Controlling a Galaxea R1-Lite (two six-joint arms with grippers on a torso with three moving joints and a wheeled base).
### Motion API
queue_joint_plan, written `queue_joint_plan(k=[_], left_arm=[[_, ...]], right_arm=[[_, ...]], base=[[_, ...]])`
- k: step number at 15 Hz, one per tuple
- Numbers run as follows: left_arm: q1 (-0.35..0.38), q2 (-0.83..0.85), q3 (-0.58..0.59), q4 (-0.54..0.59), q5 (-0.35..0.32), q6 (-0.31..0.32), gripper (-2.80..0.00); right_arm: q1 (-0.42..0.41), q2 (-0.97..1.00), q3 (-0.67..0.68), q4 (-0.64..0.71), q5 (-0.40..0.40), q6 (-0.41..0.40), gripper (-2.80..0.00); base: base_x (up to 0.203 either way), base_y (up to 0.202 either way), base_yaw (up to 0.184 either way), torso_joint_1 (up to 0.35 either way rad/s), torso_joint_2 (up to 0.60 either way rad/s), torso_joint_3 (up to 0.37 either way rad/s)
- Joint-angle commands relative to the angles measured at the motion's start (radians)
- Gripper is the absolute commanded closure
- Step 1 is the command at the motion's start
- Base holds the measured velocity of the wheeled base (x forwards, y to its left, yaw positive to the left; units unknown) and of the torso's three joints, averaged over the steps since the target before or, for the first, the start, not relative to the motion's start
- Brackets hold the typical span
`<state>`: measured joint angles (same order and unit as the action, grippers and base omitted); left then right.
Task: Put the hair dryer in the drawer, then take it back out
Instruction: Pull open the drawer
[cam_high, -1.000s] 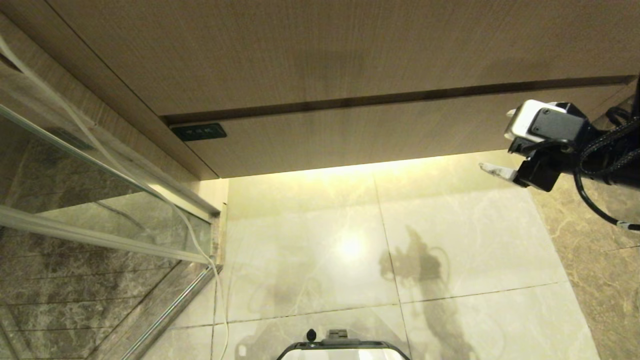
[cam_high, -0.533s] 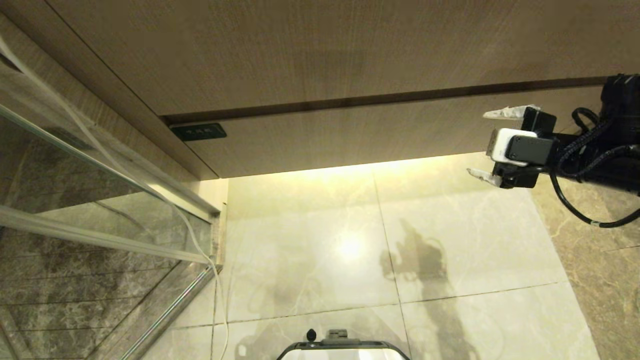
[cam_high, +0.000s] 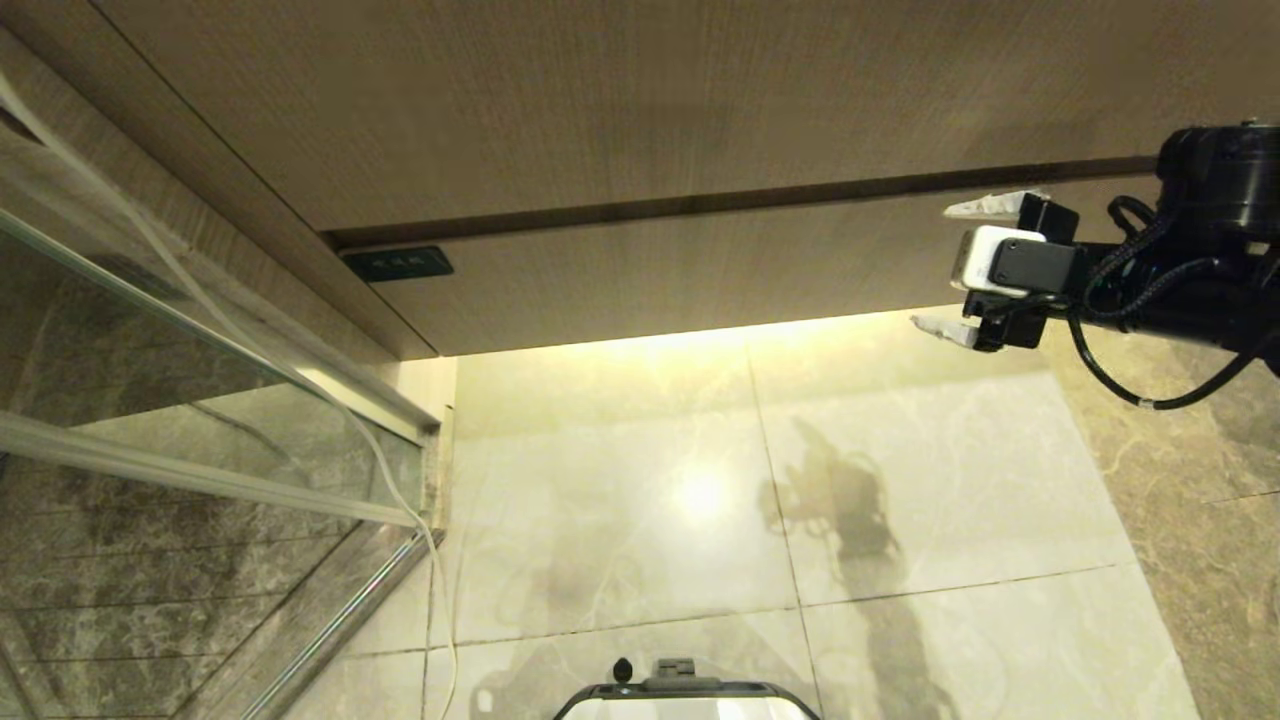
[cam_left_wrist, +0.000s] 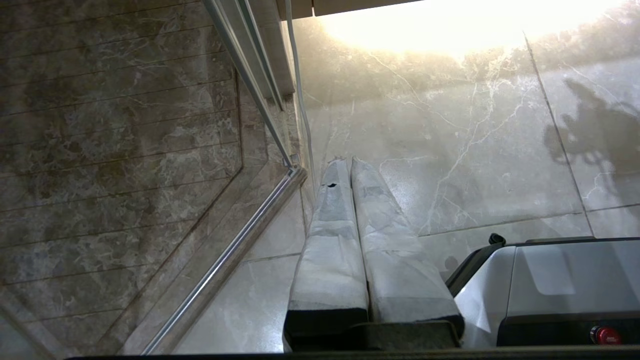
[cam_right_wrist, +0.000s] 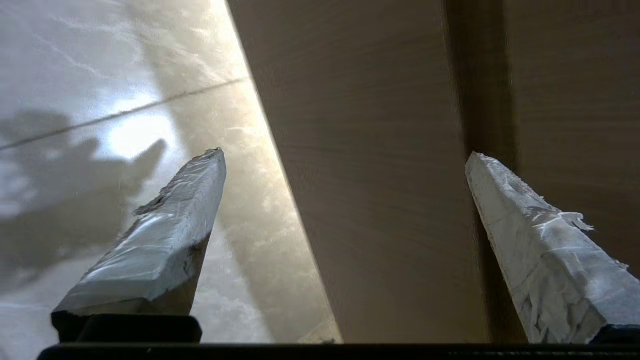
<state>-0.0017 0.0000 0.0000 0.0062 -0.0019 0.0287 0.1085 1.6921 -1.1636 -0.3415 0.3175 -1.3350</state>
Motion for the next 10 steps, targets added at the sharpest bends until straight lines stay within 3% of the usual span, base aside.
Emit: queue_joint_plan(k=[1, 5, 10], left_arm=[[0.000, 0.000, 0.002, 0.000, 0.000, 0.000, 0.00], [0.000, 0.000, 0.002, 0.000, 0.000, 0.000, 0.00], [0.000, 0.000, 0.002, 0.000, 0.000, 0.000, 0.00]], right_arm=[[0.002, 0.017, -0.035, 0.109, 0.027, 0.000, -2.80], [0.012, 0.065, -0.092, 0.171, 0.140, 0.008, -2.80], [0.024, 0.139, -0.216, 0.173, 0.153, 0.003, -2.80]], base=[[0.000, 0.000, 0.000, 0.000, 0.00, 0.000], [0.000, 0.000, 0.000, 0.000, 0.00, 0.000], [0.000, 0.000, 0.000, 0.000, 0.00, 0.000]])
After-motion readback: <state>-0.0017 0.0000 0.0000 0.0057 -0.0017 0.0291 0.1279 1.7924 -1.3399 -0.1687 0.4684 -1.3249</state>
